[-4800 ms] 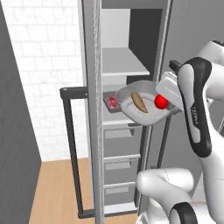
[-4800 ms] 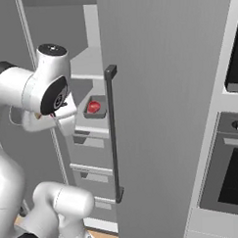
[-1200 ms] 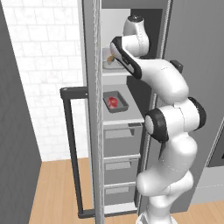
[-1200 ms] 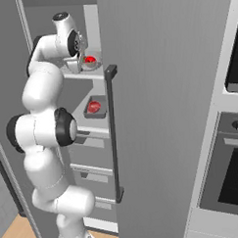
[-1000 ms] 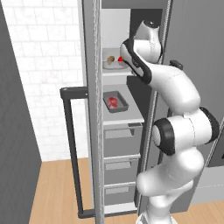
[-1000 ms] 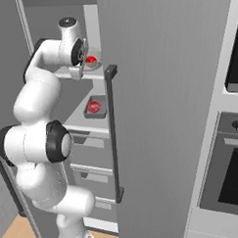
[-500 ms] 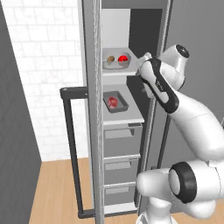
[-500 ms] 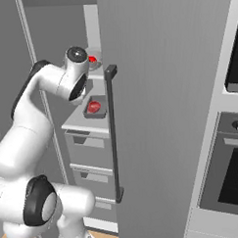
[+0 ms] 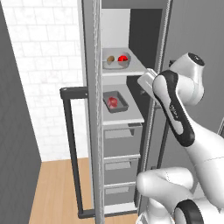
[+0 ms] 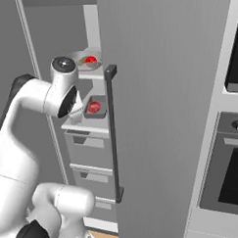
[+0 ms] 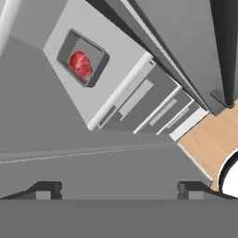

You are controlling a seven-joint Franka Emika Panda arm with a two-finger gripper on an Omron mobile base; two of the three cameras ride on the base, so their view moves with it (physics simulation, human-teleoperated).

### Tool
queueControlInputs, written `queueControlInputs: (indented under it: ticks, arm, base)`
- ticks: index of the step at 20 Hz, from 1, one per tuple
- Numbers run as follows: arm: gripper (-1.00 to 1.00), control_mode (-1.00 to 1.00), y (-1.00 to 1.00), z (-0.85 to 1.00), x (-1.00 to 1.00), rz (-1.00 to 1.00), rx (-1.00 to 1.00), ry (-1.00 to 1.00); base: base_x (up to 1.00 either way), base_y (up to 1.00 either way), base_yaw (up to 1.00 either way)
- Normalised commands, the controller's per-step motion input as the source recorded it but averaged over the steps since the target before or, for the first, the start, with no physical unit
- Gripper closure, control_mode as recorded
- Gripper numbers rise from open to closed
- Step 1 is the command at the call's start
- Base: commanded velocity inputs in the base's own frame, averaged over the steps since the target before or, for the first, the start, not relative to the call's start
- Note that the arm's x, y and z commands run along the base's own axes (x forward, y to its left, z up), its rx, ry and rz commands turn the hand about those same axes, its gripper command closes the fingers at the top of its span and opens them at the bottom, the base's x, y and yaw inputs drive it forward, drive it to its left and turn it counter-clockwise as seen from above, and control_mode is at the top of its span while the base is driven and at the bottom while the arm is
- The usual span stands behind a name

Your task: Take the meat container that has the steak and place it on the second highest rack of the freezer. Then take the vegetable container that has the tomato and sweet potato and place it on the highest rack of the freezer.

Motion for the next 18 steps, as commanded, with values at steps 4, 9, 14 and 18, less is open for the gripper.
queueControlInputs:
  ticks: [4,9,14,18]
  arm:
    - [-1.00,-1.00,0.00,-0.06,-1.00,0.15,-0.34,-0.06]
    - [-1.00,-1.00,0.01,-0.01,-0.24,-0.02,-0.01,-0.04]
    - [-1.00,-1.00,0.00,0.00,0.00,0.00,0.00,0.00]
    - [-1.00,-1.00,0.00,0.00,0.00,0.00,0.00,0.00]
  base:
    - [0.00,0.00,0.00]
    - [0.00,0.00,0.00]
    - [0.00,0.00,0.00]
    - [0.00,0.00,0.00]
